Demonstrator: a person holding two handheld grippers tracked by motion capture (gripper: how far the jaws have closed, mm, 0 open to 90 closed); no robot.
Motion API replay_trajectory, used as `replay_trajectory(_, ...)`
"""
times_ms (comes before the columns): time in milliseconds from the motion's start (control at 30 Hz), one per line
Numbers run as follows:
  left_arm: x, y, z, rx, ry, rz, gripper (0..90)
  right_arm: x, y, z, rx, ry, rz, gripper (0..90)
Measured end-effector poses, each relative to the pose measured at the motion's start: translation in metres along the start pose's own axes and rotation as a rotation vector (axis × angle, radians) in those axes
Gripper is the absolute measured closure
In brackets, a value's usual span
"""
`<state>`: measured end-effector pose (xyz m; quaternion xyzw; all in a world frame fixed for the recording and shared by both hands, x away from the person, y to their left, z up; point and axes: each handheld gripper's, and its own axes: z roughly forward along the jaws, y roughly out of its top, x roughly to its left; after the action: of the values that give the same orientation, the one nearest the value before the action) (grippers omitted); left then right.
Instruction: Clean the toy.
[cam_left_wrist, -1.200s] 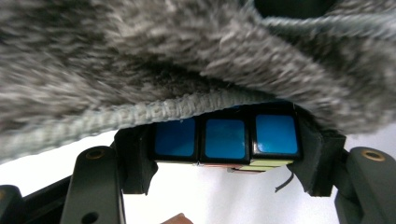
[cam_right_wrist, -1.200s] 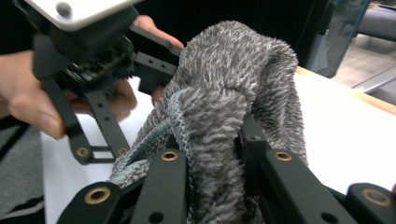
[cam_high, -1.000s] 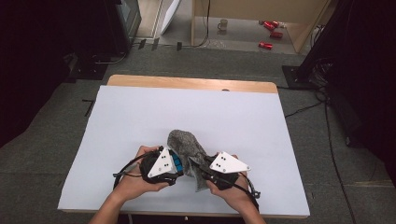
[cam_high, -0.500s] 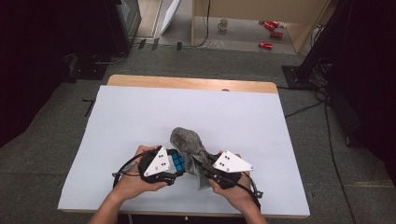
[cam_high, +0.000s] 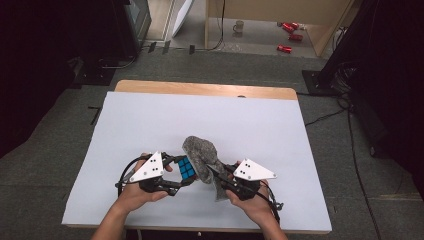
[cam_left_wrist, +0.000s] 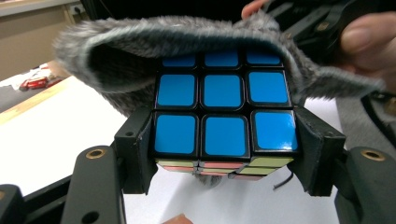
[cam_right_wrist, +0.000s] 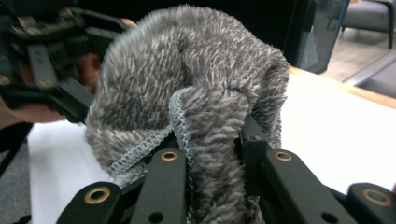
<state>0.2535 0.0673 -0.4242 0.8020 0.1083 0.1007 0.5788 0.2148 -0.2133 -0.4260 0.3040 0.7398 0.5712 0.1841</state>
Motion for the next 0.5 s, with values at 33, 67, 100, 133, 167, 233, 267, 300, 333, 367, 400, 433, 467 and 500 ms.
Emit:
replay_trajectory(33, 0.0007, -0.0001, -0.0002, -0.001, -0.003, -0.004, 34.8, -0.0013, -0.001, -0.0002, 0.002, -0.003, 0.007, 77.0)
replay_trajectory(67, 0.0009, -0.0002, 0.0001, 0.004, -0.003, -0.001, 34.7, -0.0015, -0.0009, -0.0007, -0.001, -0.001, 0.013, 77.0)
replay_trajectory(100, 0.0002, -0.0005, 0.001, 0.014, 0.0, 0.007, 34.7, -0.0014, 0.0, -0.0015, -0.005, -0.001, 0.011, 76.9)
replay_trajectory(133, -0.0009, -0.0009, 0.0022, 0.023, -0.001, 0.011, 34.7, -0.0005, 0.0014, -0.0024, -0.011, 0.001, 0.006, 76.9)
replay_trajectory(167, -0.0016, -0.0012, 0.0033, 0.027, -0.006, 0.015, 34.7, 0.0009, 0.0029, -0.0036, -0.023, 0.009, 0.004, 76.8)
replay_trajectory(233, -0.0026, -0.0007, 0.0045, 0.022, -0.014, 0.017, 34.7, 0.0043, 0.0055, -0.0051, -0.043, 0.027, -0.007, 76.7)
replay_trajectory(267, -0.0028, -0.0003, 0.0044, 0.017, -0.015, 0.016, 34.7, 0.0059, 0.0061, -0.0051, -0.044, 0.026, -0.014, 76.8)
replay_trajectory(300, -0.0028, -0.0001, 0.0038, 0.015, -0.014, 0.015, 34.7, 0.0062, 0.006, -0.0048, -0.043, 0.024, -0.018, 76.8)
replay_trajectory(333, -0.0024, -0.0001, 0.0029, 0.011, -0.013, 0.013, 34.7, 0.0057, 0.0054, -0.0044, -0.039, 0.023, -0.012, 76.8)
replay_trajectory(367, -0.0015, 0.0, 0.0016, 0.006, -0.012, 0.008, 34.7, 0.0043, 0.0043, -0.0037, -0.028, 0.016, -0.013, 76.8)
replay_trajectory(400, -0.0003, 0.0003, -0.0002, -0.006, -0.004, 0.003, 34.7, 0.003, 0.0026, -0.0027, -0.016, 0.002, -0.019, 76.7)
replay_trajectory(433, 0.0004, 0.0007, -0.0015, -0.014, 0.002, -0.002, 34.7, 0.0011, 0.0007, -0.0022, -0.008, -0.012, -0.02, 76.7)
replay_trajectory(467, 0.0018, 0.0011, -0.0036, -0.022, 0.009, -0.007, 34.7, -0.0001, -0.0002, -0.0022, -0.008, -0.016, -0.014, 76.8)
replay_trajectory(500, 0.0026, 0.0013, -0.0052, -0.033, 0.014, -0.012, 34.7, -0.002, -0.001, -0.0024, -0.011, -0.022, -0.007, 76.8)
